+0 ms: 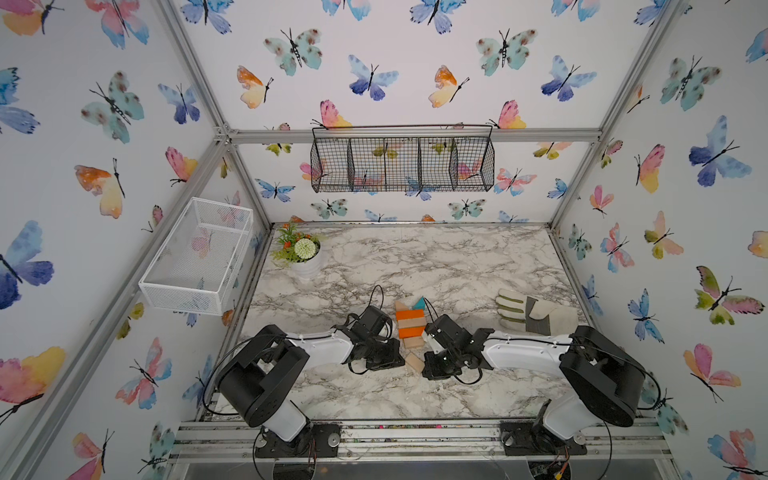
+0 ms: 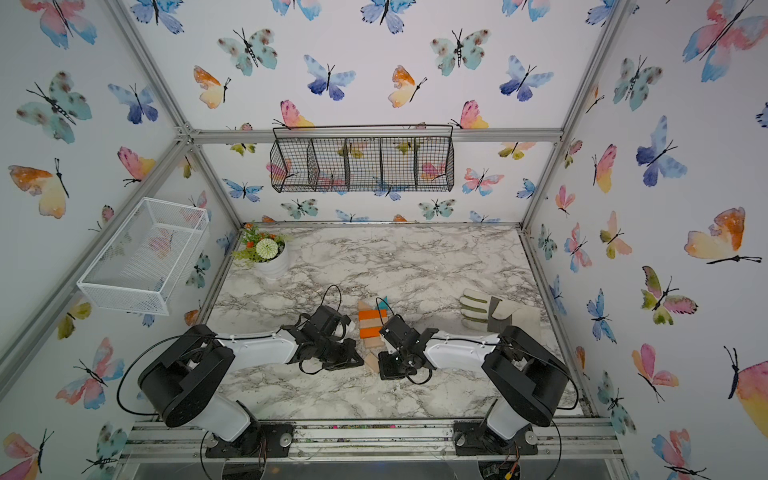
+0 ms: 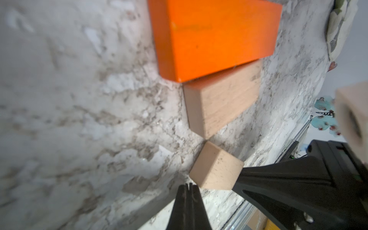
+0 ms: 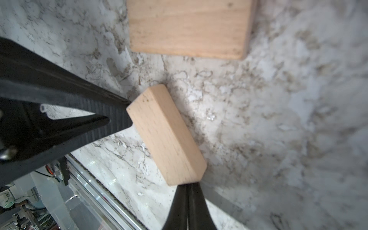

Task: Assemble a carrot with building blocks
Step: Assemble the building block at the center of the board.

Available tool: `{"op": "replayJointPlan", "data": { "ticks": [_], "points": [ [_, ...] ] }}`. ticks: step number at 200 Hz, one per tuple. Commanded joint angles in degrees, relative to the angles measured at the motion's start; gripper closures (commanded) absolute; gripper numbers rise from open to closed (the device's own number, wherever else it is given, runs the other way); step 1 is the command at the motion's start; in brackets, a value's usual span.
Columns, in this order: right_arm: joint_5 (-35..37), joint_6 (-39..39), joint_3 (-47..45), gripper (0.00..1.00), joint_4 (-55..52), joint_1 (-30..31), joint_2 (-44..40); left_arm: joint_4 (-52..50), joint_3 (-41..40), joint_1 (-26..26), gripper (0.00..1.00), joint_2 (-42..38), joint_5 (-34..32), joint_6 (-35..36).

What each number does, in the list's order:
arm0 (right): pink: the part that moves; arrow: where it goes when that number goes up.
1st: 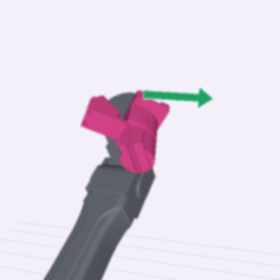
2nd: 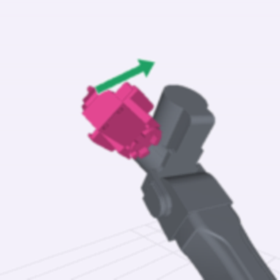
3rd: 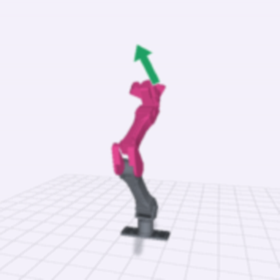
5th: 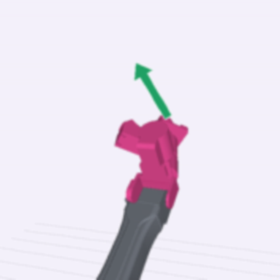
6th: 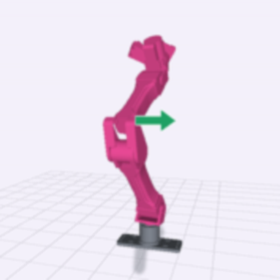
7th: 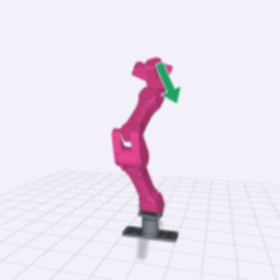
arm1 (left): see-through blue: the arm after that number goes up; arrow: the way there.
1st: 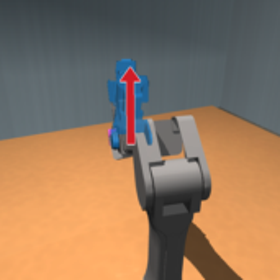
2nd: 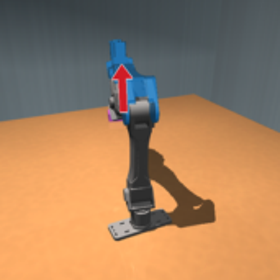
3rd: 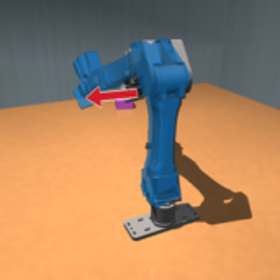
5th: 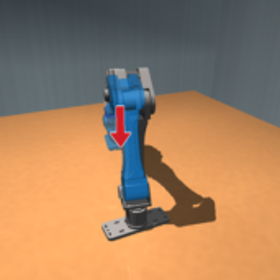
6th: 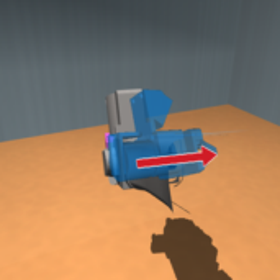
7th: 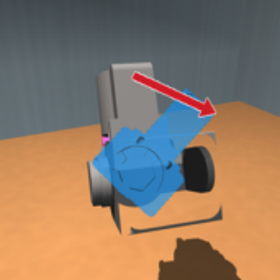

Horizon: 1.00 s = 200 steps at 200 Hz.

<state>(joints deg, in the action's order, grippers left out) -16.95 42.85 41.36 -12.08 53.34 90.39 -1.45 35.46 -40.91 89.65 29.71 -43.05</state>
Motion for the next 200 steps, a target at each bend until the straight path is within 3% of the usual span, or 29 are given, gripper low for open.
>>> {"op": "replayJointPlan", "data": {
  "ticks": [1,200],
  "points": [
    [0.51,-1.68,0.00,0.96,-1.66,-1.51,1.18,0.65,0.15,-0.46,1.00,0.71,-0.66,-0.64],
    [0.69,-8.48,8.55,0.98,-5.93,-8.22,6.66,0.41,2.60,-0.80,1.00,3.52,1.84,0.75]
  ]
}}
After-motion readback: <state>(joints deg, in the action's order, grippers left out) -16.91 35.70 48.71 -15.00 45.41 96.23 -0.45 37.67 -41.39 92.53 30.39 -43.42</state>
